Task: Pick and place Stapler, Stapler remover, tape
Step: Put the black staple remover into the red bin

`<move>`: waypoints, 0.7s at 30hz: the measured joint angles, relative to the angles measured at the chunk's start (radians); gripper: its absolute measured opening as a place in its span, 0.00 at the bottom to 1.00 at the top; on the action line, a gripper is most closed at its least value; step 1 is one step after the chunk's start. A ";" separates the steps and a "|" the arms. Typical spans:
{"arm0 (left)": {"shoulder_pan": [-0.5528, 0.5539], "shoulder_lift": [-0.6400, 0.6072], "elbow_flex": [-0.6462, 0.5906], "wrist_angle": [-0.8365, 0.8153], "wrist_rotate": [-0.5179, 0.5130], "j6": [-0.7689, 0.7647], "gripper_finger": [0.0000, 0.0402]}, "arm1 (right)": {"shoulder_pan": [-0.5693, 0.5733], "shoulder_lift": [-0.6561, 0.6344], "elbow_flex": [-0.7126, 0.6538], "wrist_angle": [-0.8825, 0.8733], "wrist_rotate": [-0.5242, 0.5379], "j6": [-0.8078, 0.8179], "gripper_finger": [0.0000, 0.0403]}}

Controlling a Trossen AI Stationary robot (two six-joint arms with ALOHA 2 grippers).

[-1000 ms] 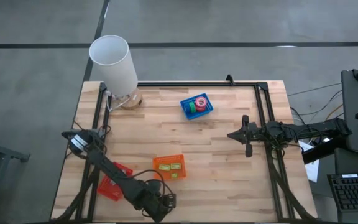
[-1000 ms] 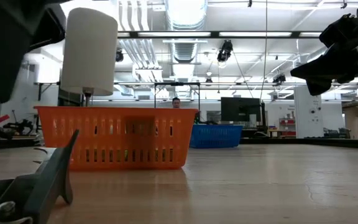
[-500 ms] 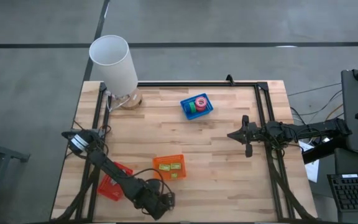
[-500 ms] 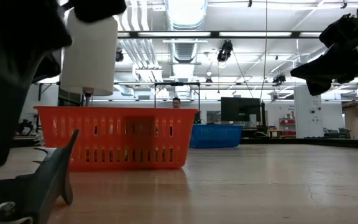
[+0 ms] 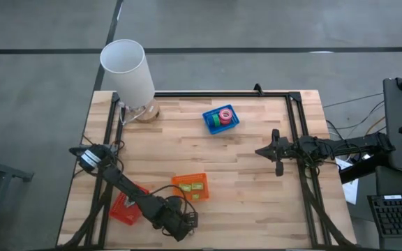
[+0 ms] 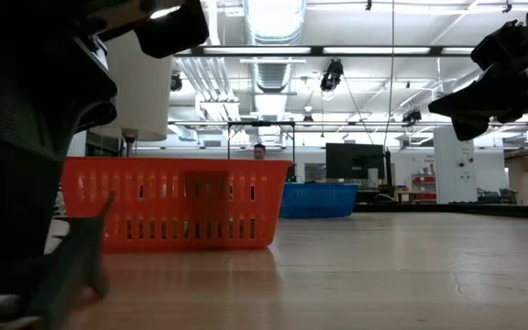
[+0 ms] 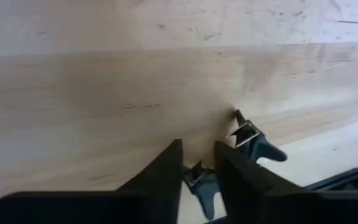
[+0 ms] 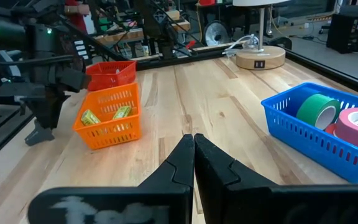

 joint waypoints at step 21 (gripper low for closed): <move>0.005 -0.013 0.002 -0.017 -0.017 0.192 0.03 | 0.000 0.000 0.000 0.000 0.000 0.000 0.02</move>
